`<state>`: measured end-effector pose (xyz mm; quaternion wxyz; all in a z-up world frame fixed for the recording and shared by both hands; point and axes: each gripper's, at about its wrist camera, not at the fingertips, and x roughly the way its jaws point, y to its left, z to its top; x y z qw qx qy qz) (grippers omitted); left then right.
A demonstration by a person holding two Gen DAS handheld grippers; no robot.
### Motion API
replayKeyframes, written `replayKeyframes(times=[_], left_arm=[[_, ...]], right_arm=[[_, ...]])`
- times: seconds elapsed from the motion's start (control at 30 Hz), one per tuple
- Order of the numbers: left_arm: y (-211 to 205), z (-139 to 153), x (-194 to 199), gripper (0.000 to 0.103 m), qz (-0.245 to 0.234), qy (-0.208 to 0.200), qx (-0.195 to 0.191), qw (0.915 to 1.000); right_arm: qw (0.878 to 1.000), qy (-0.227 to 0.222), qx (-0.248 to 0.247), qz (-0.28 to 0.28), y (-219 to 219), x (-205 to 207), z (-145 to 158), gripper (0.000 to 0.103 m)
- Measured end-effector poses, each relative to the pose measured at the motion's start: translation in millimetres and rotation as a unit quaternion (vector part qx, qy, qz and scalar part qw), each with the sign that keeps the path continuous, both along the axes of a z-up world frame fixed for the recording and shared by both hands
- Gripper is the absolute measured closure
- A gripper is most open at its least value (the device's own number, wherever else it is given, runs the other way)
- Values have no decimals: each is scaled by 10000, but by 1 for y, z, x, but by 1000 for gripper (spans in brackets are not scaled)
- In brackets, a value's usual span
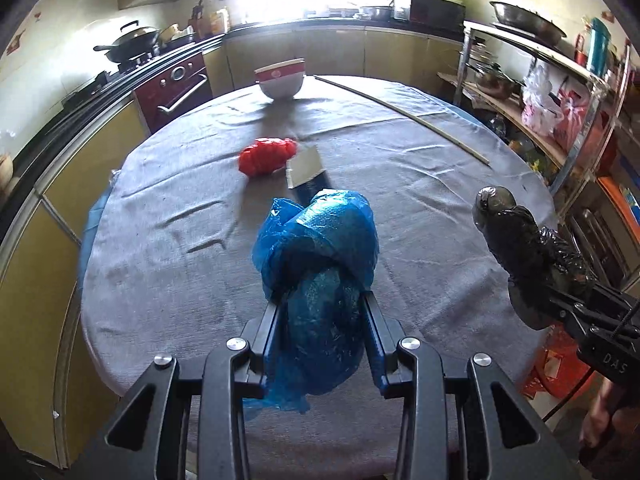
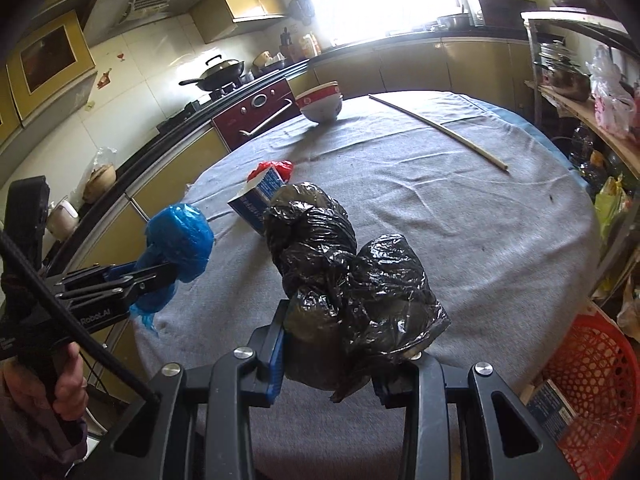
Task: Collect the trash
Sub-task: 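Lift the blue bag and black bags and carry them toward the red basket, then open both tools over the red basket to drop the bags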
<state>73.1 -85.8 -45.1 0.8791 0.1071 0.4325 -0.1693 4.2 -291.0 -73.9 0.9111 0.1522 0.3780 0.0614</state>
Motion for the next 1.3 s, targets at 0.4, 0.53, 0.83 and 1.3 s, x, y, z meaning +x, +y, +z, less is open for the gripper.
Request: replayKeyframes(times=[0.4, 0.53, 0.83, 1.3], left_arm=[[-32, 8, -21, 64, -469, -33, 42, 9989], [-44, 9, -25, 64, -645, -39, 84, 9979], [-76, 24, -33, 64, -1124, -78, 76, 9936], [-132, 43, -60, 64, -2087, -65, -68, 9779]], right_arm=[[9996, -49, -3, -283, -27, -24, 5, 66], [9990, -55, 8, -439, -37, -36, 6, 66], [9963, 18, 53, -859, -70, -58, 7, 66], [9860, 83, -96, -1662, -122, -104, 20, 66]])
